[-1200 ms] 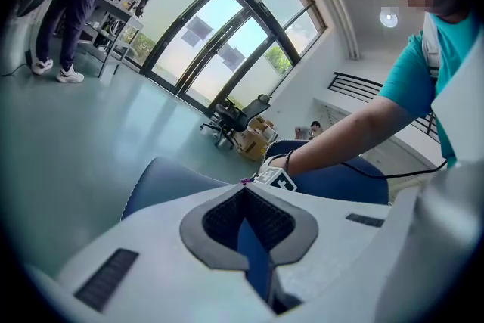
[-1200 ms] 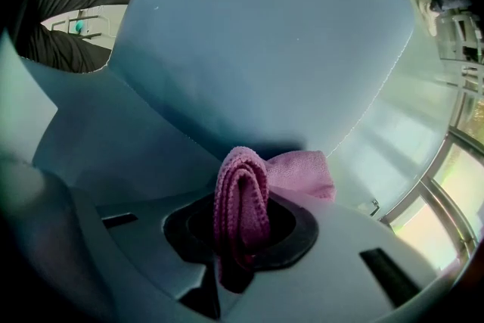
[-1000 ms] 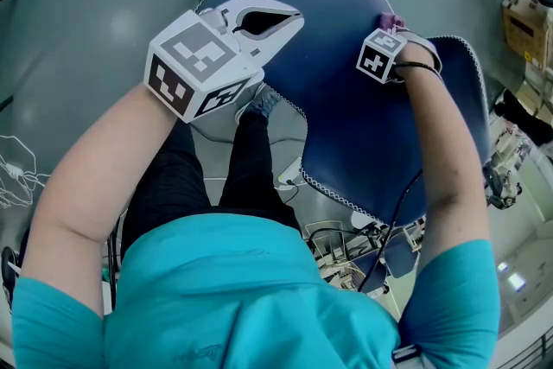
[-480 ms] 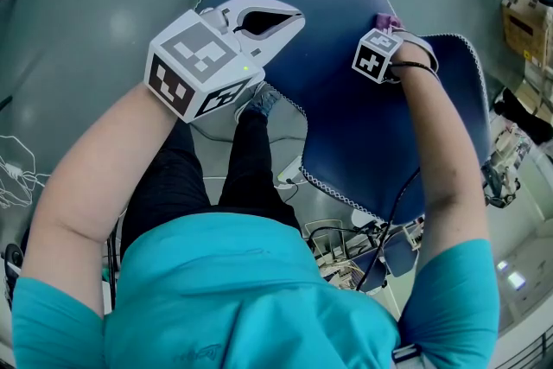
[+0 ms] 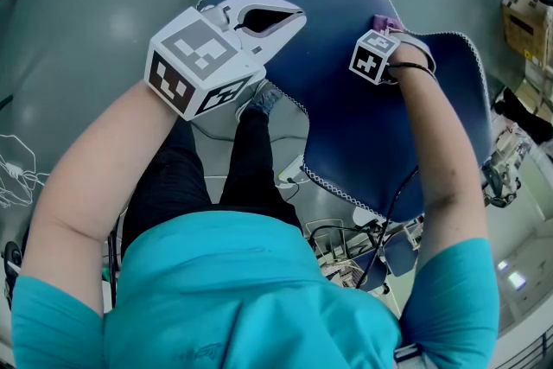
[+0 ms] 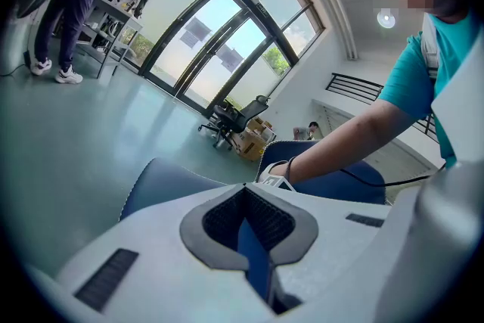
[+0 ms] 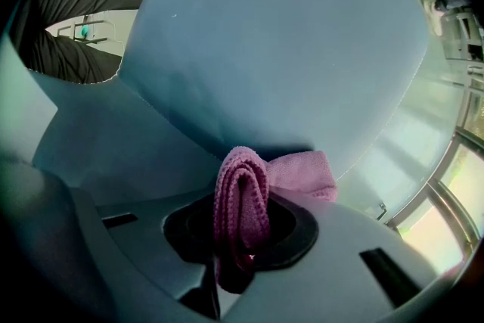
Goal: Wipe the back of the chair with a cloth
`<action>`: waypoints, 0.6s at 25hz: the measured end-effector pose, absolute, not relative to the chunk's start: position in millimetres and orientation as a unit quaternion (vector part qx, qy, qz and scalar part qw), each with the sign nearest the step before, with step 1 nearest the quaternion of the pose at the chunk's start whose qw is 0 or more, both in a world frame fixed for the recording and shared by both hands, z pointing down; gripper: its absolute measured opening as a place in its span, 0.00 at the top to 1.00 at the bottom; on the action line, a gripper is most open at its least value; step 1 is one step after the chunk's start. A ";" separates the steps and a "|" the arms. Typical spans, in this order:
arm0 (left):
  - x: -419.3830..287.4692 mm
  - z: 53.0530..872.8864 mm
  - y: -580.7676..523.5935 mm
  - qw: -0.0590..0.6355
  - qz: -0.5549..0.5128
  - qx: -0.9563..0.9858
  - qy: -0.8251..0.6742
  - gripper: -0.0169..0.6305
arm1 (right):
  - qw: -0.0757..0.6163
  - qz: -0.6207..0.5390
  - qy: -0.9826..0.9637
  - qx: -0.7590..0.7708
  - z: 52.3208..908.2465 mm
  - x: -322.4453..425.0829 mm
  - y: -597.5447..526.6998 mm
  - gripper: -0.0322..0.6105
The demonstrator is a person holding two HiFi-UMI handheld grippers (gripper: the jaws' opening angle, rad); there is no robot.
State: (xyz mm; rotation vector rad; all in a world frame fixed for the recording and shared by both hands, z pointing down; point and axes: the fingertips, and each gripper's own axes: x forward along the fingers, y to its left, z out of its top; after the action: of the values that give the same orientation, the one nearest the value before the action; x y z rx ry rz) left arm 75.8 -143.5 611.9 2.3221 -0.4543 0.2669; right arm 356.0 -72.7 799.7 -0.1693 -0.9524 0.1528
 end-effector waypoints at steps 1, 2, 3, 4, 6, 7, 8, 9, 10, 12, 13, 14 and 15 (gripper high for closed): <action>75.4 611.6 -144.1 0.371 0.104 0.906 -0.177 0.98 | 0.882 0.074 -0.458 -0.082 799.8 354.9 -71.8 0.86; 75.1 611.2 -144.2 0.371 0.104 0.906 -0.177 0.98 | 0.882 0.075 -0.458 -0.083 799.7 353.8 -70.4 0.86; 75.0 610.8 -143.9 0.370 0.104 0.906 -0.177 0.98 | 0.881 0.076 -0.459 -0.083 799.5 352.7 -68.7 0.86; 75.1 610.5 -143.4 0.370 0.104 0.906 -0.176 0.98 | 0.881 0.077 -0.460 -0.084 799.3 351.8 -66.8 0.86; 75.9 610.9 -142.6 0.371 0.103 0.906 -0.176 0.98 | 0.879 0.078 -0.462 -0.086 800.0 350.4 -63.4 0.86; 76.3 611.4 -142.1 0.372 0.103 0.906 -0.175 0.98 | 0.879 0.079 -0.463 -0.087 800.7 349.6 -61.8 0.86; 76.2 611.9 -141.4 0.372 0.103 0.906 -0.175 0.98 | 0.878 0.080 -0.464 -0.088 801.4 348.5 -60.1 0.86; 75.8 612.3 -140.2 0.372 0.103 0.906 -0.175 0.98 | 0.878 0.080 -0.464 -0.088 801.9 346.8 -58.2 0.86; 75.2 612.5 -138.7 0.372 0.103 0.906 -0.174 0.98 | 0.877 0.081 -0.465 -0.088 802.4 344.8 -56.1 0.86; 74.5 611.9 -136.1 0.371 0.103 0.907 -0.173 0.98 | 0.876 0.082 -0.467 -0.089 802.7 341.5 -52.2 0.86; 74.5 611.4 -135.5 0.370 0.103 0.907 -0.173 0.98 | 0.876 0.082 -0.467 -0.090 802.4 340.7 -50.8 0.86; 74.7 611.0 -135.5 0.370 0.103 0.907 -0.173 0.98 | 0.876 0.082 -0.467 -0.091 802.2 340.3 -49.8 0.86; 75.0 611.1 -135.7 0.370 0.102 0.907 -0.174 0.98 | 0.876 0.083 -0.467 -0.091 802.4 340.3 -49.1 0.86</action>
State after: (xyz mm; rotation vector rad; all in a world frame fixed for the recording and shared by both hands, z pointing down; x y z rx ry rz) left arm 75.0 -135.7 611.1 2.3269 -0.4454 0.2628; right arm 340.3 -49.1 802.4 -0.1896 -0.9736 0.1724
